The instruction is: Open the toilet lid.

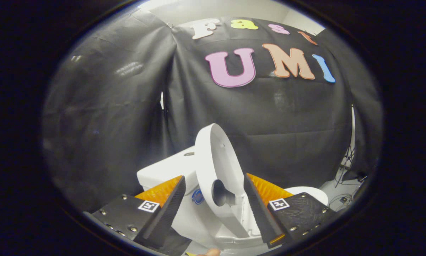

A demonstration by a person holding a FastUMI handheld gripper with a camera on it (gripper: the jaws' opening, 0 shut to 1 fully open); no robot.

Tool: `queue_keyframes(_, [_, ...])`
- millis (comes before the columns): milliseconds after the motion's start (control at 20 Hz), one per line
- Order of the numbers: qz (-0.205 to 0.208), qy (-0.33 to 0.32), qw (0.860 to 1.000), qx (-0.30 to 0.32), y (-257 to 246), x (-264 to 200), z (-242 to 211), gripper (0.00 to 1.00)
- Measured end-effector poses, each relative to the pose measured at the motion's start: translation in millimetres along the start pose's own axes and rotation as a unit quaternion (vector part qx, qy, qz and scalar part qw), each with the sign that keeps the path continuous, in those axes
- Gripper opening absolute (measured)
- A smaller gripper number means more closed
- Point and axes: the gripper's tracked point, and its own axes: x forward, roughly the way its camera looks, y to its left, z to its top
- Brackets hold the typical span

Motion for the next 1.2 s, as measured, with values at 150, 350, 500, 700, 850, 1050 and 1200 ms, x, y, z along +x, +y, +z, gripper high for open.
queue_keyframes(150, [0.014,-0.045,0.999,0.002,2.9,-12.2,34.3,0.96])
queue_keyframes(350, [-0.007,-0.073,0.997,-0.006,-31.6,-25.4,64.1,0.96])
queue_keyframes(500, [-0.041,-0.064,0.997,-0.007,-73.4,-33.1,69.1,0.96])
queue_keyframes(700, [-0.093,-0.045,0.995,-0.009,-140.1,-42.1,71.5,0.96])
queue_keyframes(850, [-0.130,-0.030,0.991,-0.017,-186.9,-54.1,74.4,0.96])
queue_keyframes(1050, [-0.156,-0.019,0.987,-0.045,-240.3,-69.4,85.6,0.96])
queue_keyframes(1200, [-0.173,-0.007,0.983,-0.070,-280.9,-82.3,89.9,0.96])
